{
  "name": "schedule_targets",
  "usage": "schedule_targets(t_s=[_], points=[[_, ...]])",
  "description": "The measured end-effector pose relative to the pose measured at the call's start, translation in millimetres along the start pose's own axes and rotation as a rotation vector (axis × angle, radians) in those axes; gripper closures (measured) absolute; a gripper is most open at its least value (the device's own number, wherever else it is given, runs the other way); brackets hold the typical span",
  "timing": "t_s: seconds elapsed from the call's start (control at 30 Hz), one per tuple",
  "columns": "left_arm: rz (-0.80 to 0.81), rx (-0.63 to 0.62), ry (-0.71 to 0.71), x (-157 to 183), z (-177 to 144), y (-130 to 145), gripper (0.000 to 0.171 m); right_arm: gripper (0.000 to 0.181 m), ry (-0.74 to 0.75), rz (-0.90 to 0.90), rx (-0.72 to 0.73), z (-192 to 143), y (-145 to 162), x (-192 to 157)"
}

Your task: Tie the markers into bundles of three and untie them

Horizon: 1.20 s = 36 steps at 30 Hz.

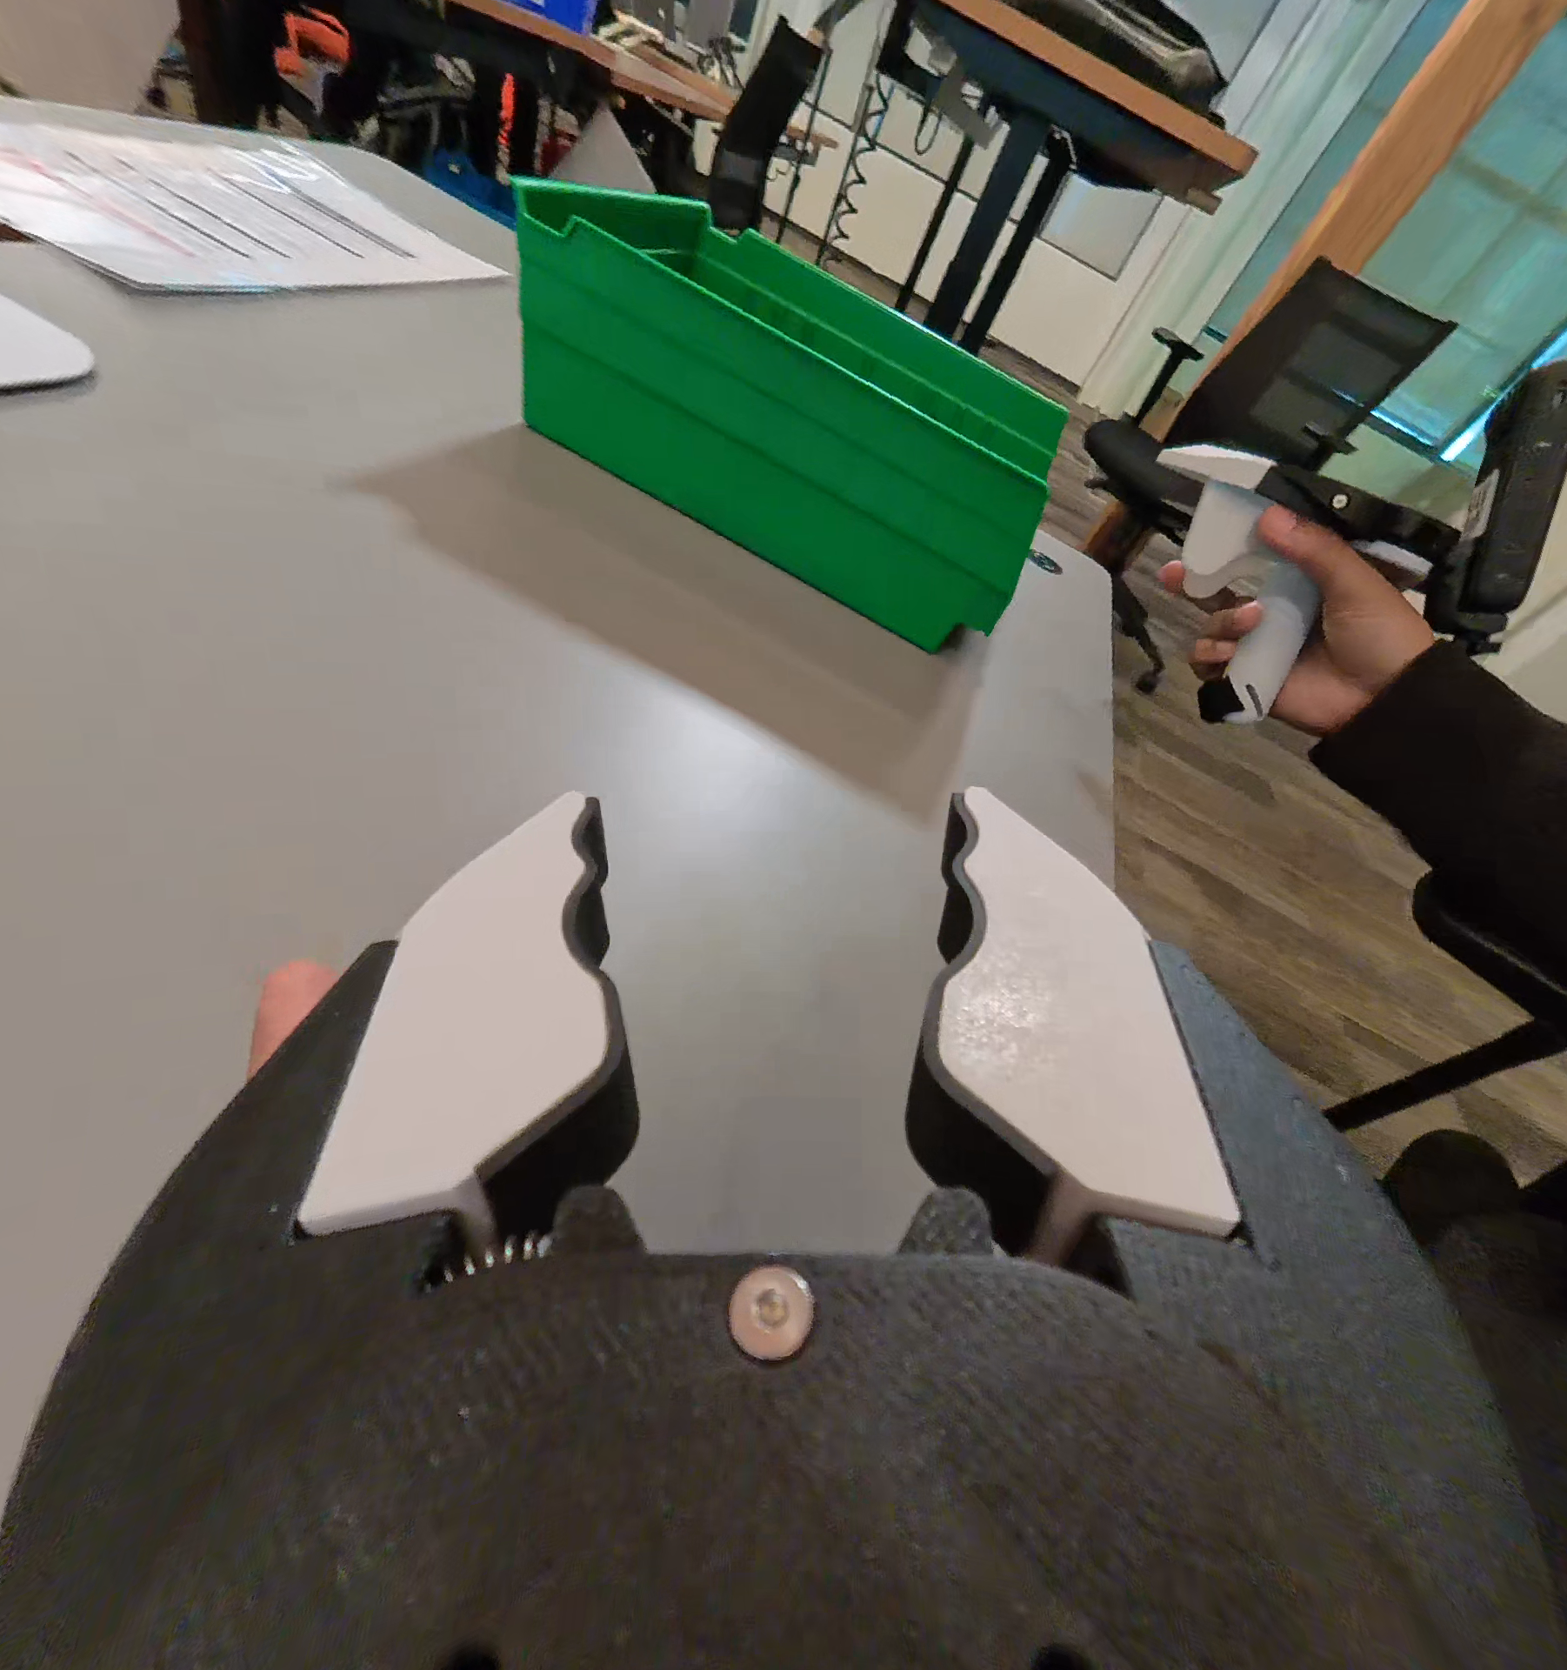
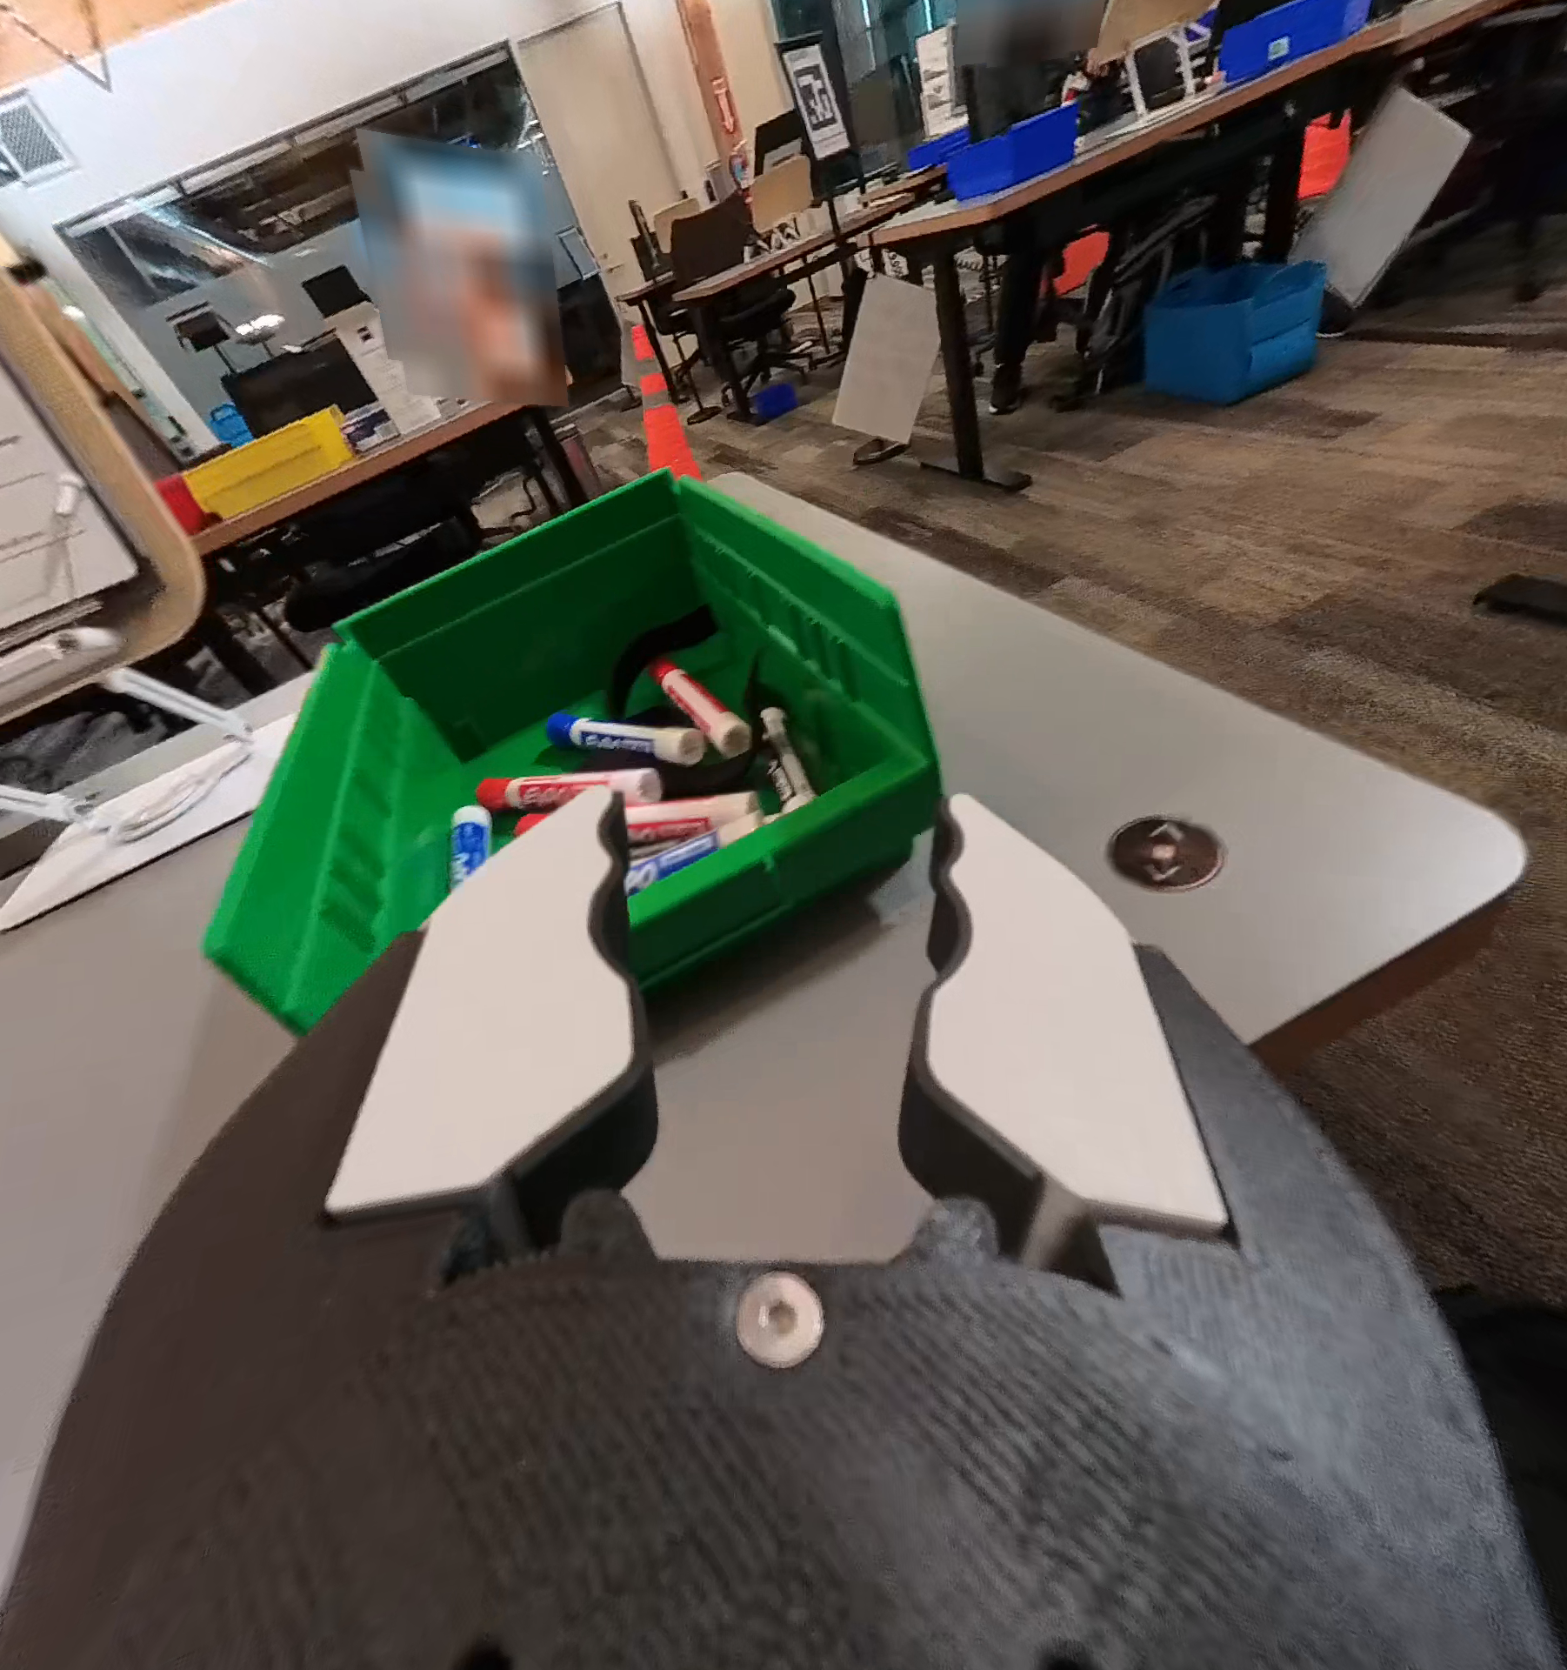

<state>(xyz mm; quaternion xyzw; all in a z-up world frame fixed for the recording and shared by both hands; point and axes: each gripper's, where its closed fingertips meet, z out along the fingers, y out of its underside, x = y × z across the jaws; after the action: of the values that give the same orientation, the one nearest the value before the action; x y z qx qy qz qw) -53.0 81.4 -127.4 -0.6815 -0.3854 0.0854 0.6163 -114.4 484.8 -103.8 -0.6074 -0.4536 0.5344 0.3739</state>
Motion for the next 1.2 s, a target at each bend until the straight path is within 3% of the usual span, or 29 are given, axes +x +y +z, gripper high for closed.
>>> schedule_targets(t_s=[0.27,0.47,0.53,0.6,0.67,0.77,1.07,1.2], points=[[0.052,0.027,-0.18,-22,-57,12,0.108,0.125,-0.004,-0.127,-0.116,61,26,35],[0.021,0.053,-0.277,-30,-94,18,0.115,0.148,0.031,-0.388,-0.255,88,33,40],[0.02,0.059,-0.303,-32,-101,19,0.116,0.163,0.079,-0.475,-0.273,95,31,42],[0.014,0.056,-0.315,-35,-104,22,0.116,0.163,0.102,-0.458,-0.296,100,30,40],[0.009,0.048,-0.313,-35,-105,24,0.116,0.165,0.109,-0.369,-0.329,104,31,37],[0.005,0.05,-0.298,-32,-103,22,0.118,0.166,0.079,-0.372,-0.356,103,34,26],[0.057,0.04,-0.318,-35,-90,19,0.118,0.177,-0.176,-0.411,-0.382,79,41,-40],[0.074,0.033,-0.332,-38,-87,18,0.116,0.176,-0.219,-0.614,-0.423,66,53,-63]])
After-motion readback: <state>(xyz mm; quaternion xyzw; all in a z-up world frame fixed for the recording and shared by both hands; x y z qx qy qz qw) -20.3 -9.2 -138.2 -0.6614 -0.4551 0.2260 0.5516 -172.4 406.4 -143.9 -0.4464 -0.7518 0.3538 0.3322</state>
